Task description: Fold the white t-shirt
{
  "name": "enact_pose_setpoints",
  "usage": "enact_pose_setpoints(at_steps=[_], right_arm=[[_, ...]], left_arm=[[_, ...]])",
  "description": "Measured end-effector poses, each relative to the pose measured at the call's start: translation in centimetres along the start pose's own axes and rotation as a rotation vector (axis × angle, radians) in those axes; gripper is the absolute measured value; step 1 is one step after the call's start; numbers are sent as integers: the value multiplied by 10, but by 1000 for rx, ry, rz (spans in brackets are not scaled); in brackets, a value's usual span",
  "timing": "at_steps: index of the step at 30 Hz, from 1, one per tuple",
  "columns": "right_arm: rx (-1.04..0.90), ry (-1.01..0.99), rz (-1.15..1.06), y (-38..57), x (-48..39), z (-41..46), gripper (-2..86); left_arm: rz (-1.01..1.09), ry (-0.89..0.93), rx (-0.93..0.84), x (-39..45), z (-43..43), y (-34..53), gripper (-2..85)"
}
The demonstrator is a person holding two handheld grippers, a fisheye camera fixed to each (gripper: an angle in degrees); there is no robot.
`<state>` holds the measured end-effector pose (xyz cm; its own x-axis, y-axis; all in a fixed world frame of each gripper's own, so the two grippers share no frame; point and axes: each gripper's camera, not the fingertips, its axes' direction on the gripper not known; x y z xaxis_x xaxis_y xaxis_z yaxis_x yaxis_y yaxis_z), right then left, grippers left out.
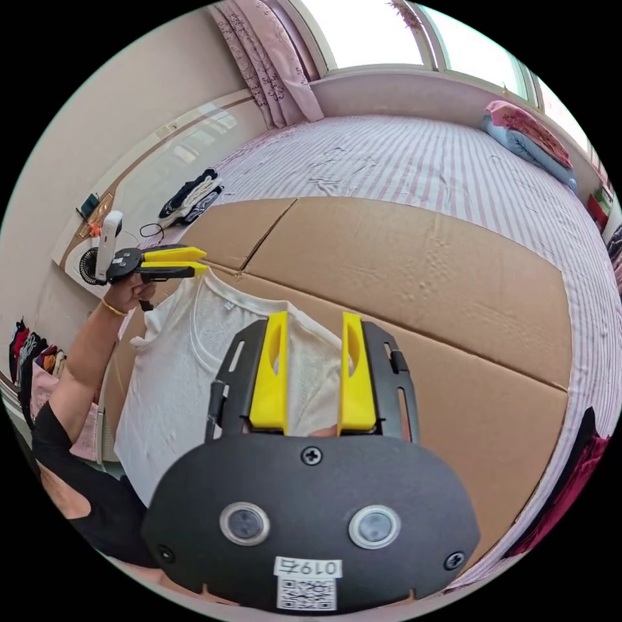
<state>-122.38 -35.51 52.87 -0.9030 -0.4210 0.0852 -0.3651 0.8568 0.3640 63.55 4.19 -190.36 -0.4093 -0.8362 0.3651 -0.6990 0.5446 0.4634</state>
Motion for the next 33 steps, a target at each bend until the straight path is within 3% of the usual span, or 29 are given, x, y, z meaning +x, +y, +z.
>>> enact_pose_setpoints(at_steps=[6, 10, 16, 21, 24, 33], right_arm=[[-63, 86, 39, 31, 26, -12, 51], [-55, 68, 51, 41, 33, -17, 72], [-93, 83, 24, 53, 35, -20, 63], [-80, 89, -15, 67, 29, -24, 14], [-79, 119, -25, 73, 26, -26, 5], [-90, 220, -20, 98, 22, -29, -4]], left_arm=[[101, -35, 79, 71, -12, -18, 60], [193, 53, 54, 126, 1, -35, 64], [161, 190, 8, 162, 24, -51, 69], [200, 150, -17, 194, 28, -46, 54], [236, 68, -52, 211, 29, -39, 38], [214, 47, -40, 222, 8, -5, 26]])
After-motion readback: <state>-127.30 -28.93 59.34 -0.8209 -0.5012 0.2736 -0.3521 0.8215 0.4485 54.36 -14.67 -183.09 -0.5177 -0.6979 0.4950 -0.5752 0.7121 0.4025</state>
